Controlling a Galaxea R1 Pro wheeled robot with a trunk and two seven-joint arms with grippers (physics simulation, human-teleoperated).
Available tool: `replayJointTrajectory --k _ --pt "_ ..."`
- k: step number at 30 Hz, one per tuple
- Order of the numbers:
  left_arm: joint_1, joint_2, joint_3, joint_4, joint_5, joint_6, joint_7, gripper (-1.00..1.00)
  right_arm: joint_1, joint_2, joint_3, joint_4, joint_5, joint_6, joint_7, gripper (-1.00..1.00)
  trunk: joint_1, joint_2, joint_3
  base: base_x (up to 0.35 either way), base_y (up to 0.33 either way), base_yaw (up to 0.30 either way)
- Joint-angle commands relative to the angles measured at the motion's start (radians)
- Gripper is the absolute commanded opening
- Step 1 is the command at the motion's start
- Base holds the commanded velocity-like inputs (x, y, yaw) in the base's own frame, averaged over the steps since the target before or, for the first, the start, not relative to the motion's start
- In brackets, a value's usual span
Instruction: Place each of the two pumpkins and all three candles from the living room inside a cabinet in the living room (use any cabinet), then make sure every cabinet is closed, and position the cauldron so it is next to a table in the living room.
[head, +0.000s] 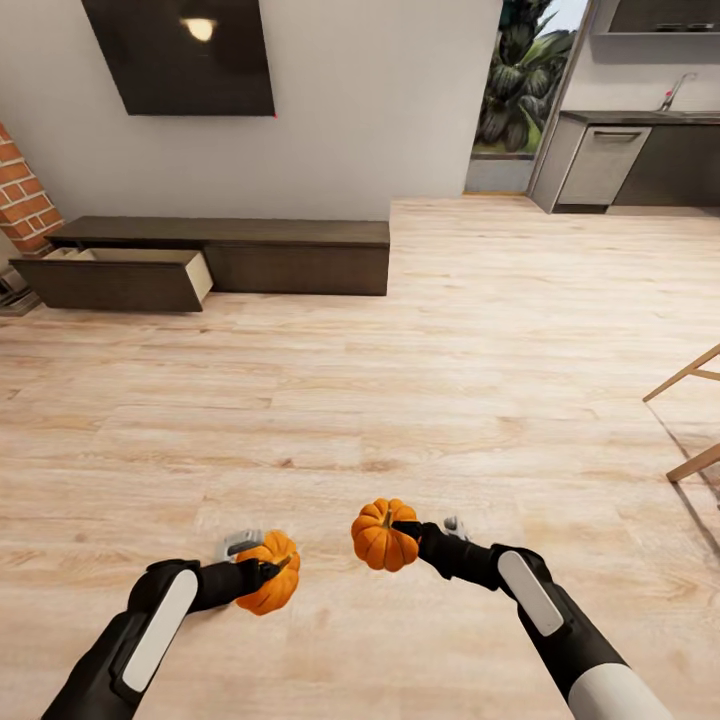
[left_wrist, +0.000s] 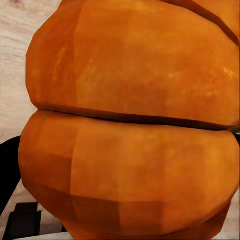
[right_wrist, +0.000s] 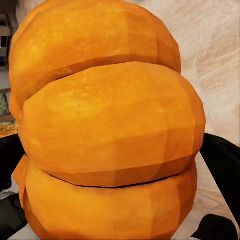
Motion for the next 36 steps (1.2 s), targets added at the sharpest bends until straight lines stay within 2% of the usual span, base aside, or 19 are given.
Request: replayJointTrajectory --k 1,10,14,28,36 --pt "0.000 0.001 -0.002 -0.007 0.011 0.002 0.011 -1.00 -0.001 -0.001 0.002 0.006 0.001 -0.003 0.004 -1.00 0.000 0.000 -0.001 0.000 0.000 0.000" --pt "0.000 0.002 -0.001 -0.014 0.012 -0.004 0.012 -1.00 -0.001 -0.001 0.002 0.037 0.003 -0.002 -0.002 -1.00 0.000 0.000 -0.001 0.002 0.053 0.007" --pt "0.000 0.002 0.000 -0.015 0.011 -0.004 0.012 -1.00 -0.001 -0.001 0.002 0.037 0.003 -0.002 -0.001 -1.00 0.000 0.000 -0.001 0.132 0.045 0.187" --pt "0.000 0.003 0.002 -0.016 0.011 -0.004 0.013 -1.00 -0.001 -0.001 0.003 0.037 0.003 -0.002 0.001 -1.00 0.000 0.000 -0.001 0.281 0.104 0.272" --pt "0.000 0.003 0.006 -0.016 0.012 -0.004 0.013 -1.00 -0.001 -0.001 0.002 0.037 0.003 -0.002 0.002 -1.00 0.000 0.000 -0.001 0.325 0.003 0.054"
